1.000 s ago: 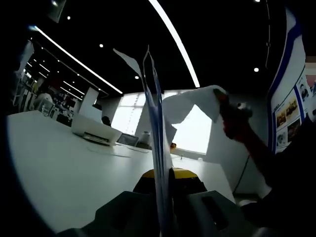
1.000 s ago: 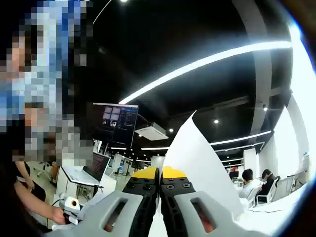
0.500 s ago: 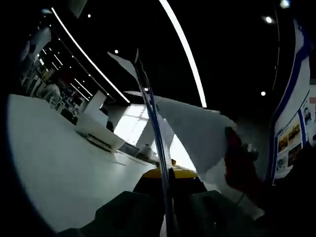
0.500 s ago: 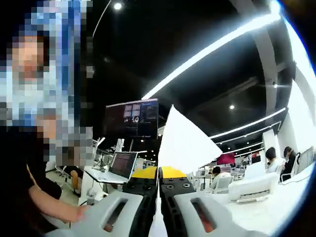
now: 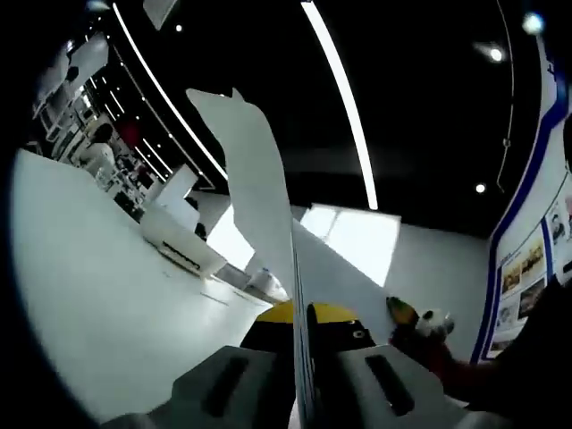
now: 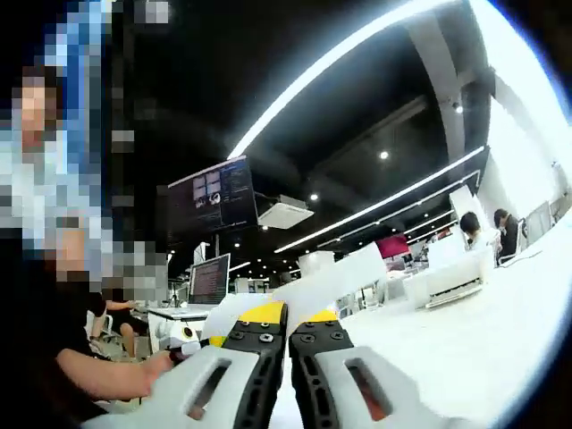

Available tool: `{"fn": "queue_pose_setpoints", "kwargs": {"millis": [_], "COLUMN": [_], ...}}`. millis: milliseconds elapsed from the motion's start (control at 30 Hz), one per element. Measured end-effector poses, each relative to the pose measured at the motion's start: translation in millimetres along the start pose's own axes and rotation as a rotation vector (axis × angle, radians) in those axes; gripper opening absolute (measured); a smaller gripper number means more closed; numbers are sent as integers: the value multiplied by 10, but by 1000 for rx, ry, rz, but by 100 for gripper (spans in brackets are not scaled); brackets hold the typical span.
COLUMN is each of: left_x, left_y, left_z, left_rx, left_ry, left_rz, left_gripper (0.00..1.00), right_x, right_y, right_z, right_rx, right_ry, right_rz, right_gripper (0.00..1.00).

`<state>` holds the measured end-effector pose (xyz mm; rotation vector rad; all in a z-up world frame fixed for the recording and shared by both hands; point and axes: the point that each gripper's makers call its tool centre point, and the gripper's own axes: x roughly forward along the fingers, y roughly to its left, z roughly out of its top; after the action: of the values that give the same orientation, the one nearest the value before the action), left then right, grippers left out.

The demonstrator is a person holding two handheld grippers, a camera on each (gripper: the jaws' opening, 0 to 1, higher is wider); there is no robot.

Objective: Organize the stack of printing papers by aligning and flattening the scattered papers on the table

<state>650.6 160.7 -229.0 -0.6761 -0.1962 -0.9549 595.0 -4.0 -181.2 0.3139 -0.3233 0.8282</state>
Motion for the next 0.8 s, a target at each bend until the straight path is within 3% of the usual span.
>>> {"fn": "queue_pose_setpoints", "kwargs": {"millis": [167,400,567,800], "left_x": [-7,-18,-25,-22], "left_y": [-3,-1,12,8], "left_z": [17,35,54,56], "left_rx": [-10,-17,-29,-34], "left_ry": [-10,-22,-33,-35], "left_rz": [-4,-2,1,-6], "left_gripper": [7,7,7,10], "right_x": [-68,-117,-172,-158], "right_y": [-85,-65,-76,12], "right_z": [-122,-291,-517,-551], "right_rx": [91,76,75,22], "right_ry": [12,43,85,106], "right_rz": [-42,-79,-92,-67], "right_gripper": [0,0,0,0]}}
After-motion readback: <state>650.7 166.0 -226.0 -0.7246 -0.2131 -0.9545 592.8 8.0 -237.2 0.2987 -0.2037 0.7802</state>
